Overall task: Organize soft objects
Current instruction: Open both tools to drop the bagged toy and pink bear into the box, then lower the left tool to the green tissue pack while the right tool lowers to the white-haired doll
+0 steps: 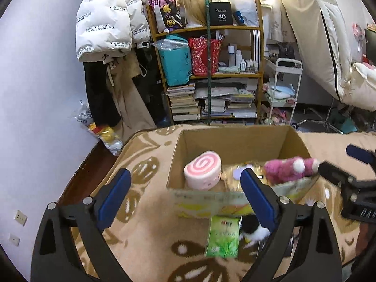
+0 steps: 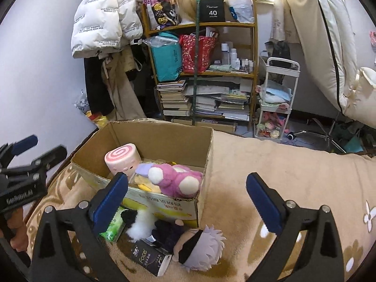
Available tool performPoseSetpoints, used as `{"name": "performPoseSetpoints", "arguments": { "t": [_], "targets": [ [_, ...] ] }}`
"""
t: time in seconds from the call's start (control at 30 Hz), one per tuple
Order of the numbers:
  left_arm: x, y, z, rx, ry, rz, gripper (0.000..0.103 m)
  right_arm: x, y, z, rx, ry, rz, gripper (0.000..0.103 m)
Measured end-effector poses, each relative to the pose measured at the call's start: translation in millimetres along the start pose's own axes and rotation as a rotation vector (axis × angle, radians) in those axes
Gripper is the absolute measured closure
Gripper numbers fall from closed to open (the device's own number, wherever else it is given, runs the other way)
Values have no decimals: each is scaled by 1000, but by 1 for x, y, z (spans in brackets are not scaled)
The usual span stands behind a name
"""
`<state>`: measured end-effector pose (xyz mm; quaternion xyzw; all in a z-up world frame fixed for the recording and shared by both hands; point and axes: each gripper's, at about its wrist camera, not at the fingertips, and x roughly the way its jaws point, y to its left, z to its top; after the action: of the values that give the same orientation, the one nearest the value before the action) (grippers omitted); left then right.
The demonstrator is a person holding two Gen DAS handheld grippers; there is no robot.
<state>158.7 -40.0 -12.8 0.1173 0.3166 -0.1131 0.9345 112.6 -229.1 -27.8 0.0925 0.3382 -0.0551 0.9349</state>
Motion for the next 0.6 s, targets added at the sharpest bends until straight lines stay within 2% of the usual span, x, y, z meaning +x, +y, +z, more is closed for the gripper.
{"name": "performPoseSetpoints", "arguments": {
  "t": [0.2,0.27,0.43,0.6],
  "targets": [
    [-12,-4,-11,37,20,31,8,-11,-3,-6,7,1,1,0],
    [-15,-3,-14,27,27,42,8,-12,-4,-8,8,5,-3,0],
    [-19,4,-24,-23,81,13,8,-17,-7,-14,11,24,1,0],
    [-28,7,-27,-21,79,21,8,-26,-14,-18,49,24,5,0]
  ]
}}
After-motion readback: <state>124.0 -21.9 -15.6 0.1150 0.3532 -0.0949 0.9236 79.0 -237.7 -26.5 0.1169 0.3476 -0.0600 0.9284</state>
